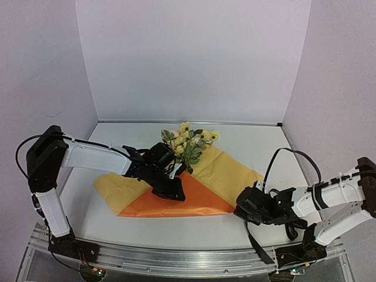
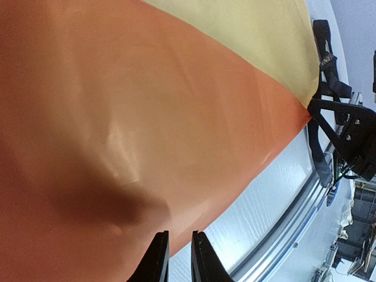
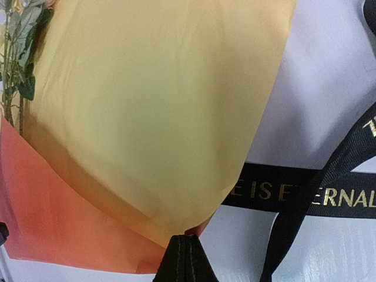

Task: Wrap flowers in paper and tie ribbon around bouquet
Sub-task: Pick up the one-fourth-folded wrapping paper from the center of the board, then fold the one-fourth-folded wrapping paper at the center of the board.

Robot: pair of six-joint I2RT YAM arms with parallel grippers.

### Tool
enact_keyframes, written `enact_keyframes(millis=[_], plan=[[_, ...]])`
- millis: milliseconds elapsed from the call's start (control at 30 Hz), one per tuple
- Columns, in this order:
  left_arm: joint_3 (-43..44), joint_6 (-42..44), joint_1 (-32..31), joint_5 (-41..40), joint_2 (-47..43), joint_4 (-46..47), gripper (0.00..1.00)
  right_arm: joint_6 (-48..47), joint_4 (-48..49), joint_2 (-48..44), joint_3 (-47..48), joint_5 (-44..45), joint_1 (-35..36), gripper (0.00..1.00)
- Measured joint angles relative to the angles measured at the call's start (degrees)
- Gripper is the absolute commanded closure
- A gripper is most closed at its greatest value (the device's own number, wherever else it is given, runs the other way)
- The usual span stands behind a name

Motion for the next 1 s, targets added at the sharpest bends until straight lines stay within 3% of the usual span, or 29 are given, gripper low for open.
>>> enact_keyframes(millis=[500,1000], plan=[[14.0,9.8,-7.7,-0.5,13.6,-0.3,0.87,-10.8,-1.8,-4.7,0.0,1.2,1.4,1.0],[19.0,10.5,-9.0,-3.8,19.6,-1.9,0.88,-24.8,-1.0,-5.9,2.5,3.4,6.5,1.0]])
